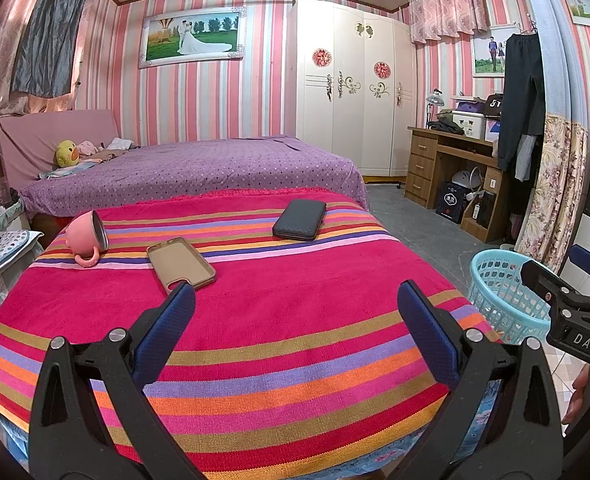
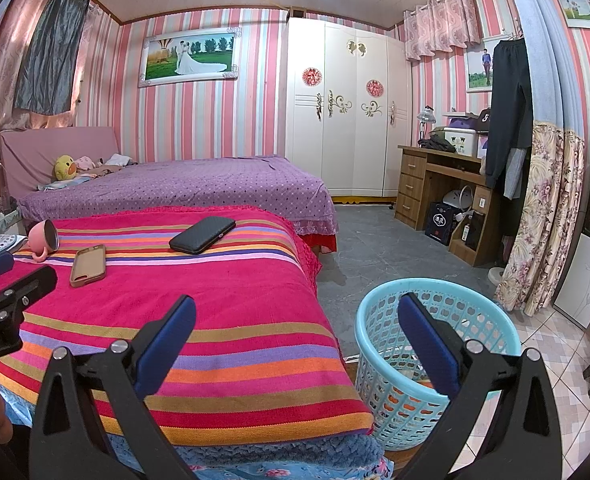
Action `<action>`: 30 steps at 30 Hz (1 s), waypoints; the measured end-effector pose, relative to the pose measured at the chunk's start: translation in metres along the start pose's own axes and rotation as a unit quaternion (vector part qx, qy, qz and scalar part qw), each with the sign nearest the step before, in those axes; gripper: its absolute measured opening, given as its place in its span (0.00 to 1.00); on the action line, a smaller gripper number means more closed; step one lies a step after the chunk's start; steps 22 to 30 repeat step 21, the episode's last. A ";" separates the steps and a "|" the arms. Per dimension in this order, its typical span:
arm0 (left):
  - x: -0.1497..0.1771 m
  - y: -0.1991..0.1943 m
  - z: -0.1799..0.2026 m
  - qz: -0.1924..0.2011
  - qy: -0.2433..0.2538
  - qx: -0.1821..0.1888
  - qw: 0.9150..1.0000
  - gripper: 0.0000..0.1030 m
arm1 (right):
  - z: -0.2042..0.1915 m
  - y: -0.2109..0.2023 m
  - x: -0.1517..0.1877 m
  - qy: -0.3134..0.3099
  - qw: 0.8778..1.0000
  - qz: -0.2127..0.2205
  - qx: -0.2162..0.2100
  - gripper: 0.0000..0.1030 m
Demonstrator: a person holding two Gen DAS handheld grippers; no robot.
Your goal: Collect trash
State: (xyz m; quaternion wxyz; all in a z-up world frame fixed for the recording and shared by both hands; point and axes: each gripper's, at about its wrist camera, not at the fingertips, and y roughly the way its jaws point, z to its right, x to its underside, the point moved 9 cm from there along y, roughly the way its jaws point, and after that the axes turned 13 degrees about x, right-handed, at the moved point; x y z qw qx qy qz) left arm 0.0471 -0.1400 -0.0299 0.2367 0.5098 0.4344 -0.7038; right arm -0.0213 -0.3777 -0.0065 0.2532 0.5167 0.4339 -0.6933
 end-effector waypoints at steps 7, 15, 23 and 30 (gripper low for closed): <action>-0.007 -0.001 -0.003 0.003 0.004 -0.001 1.000 0.95 | 0.000 0.000 0.000 0.000 1.000 0.000 -0.001 0.96; -0.010 -0.003 -0.002 0.003 0.003 0.000 1.000 0.95 | 0.000 0.000 0.000 0.000 1.000 0.001 0.000 0.96; -0.012 -0.001 -0.003 0.004 0.003 0.000 1.000 0.95 | 0.001 0.000 -0.001 -0.001 1.000 0.001 0.000 0.96; -0.012 -0.001 -0.003 0.004 0.003 0.000 1.000 0.95 | 0.001 0.000 -0.001 -0.001 1.000 0.001 0.000 0.96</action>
